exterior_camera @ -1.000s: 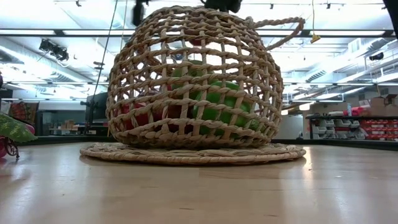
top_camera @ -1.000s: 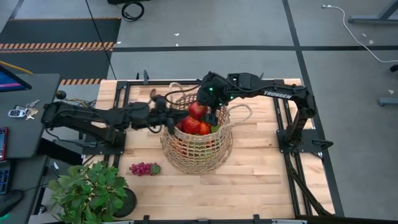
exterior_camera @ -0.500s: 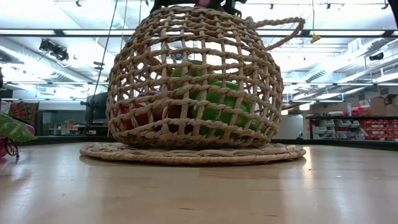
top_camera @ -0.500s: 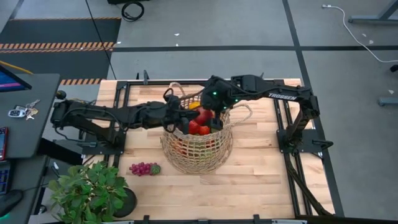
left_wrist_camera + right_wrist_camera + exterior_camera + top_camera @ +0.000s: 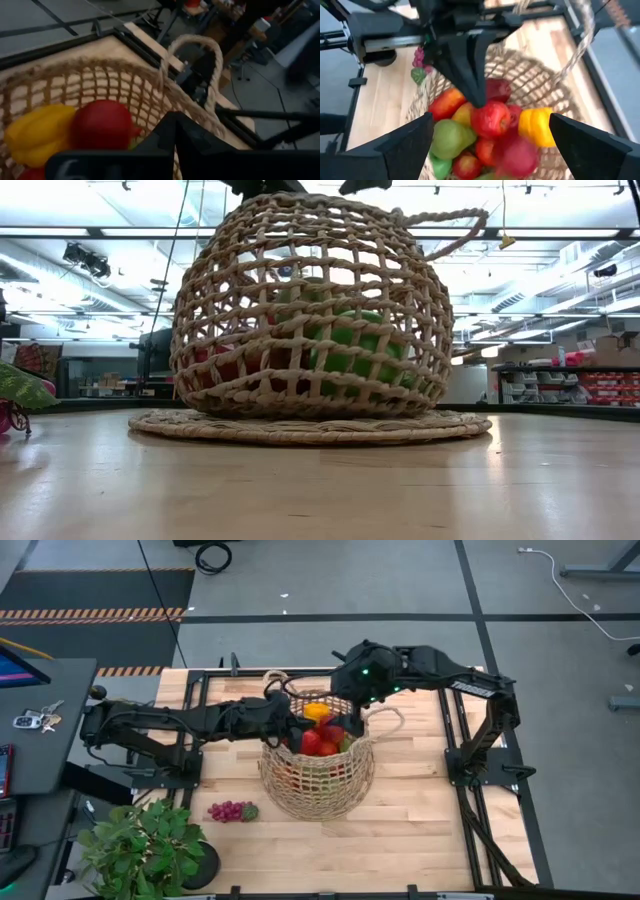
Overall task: Build produce basket
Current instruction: Put the violet grapes into the brown basket
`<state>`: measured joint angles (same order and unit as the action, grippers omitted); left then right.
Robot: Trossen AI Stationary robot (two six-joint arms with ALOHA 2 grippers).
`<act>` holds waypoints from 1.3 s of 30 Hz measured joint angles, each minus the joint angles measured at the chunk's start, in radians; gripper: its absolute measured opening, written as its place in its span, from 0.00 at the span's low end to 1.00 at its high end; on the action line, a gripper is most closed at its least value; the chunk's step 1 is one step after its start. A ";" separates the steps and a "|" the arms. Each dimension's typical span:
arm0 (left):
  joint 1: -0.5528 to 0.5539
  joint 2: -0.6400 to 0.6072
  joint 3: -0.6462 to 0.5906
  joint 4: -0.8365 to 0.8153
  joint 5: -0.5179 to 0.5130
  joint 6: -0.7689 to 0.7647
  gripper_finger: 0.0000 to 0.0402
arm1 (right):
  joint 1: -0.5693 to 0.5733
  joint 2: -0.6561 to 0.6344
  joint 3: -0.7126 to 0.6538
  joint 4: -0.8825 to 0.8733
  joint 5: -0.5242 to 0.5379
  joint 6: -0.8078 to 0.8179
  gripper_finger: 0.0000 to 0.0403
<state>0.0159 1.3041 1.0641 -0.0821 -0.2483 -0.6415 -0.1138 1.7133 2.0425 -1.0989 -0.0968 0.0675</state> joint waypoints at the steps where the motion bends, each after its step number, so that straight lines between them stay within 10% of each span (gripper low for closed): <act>1: -0.001 -0.002 0.000 -0.006 0.003 0.000 0.03 | 0.000 -0.008 0.007 -0.002 0.010 -0.011 0.99; 18: -0.030 -0.270 -0.063 0.019 -0.082 0.216 0.03 | -0.046 -0.178 -0.008 -0.024 0.082 -0.002 0.98; 39: -0.071 -0.694 -0.434 0.218 -0.127 0.151 0.03 | -0.048 -0.560 -0.452 0.201 0.180 0.185 0.92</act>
<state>-0.0547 0.6097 0.6306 0.1363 -0.3752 -0.4909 -0.1616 1.1532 1.5905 -0.8977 0.0835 0.2521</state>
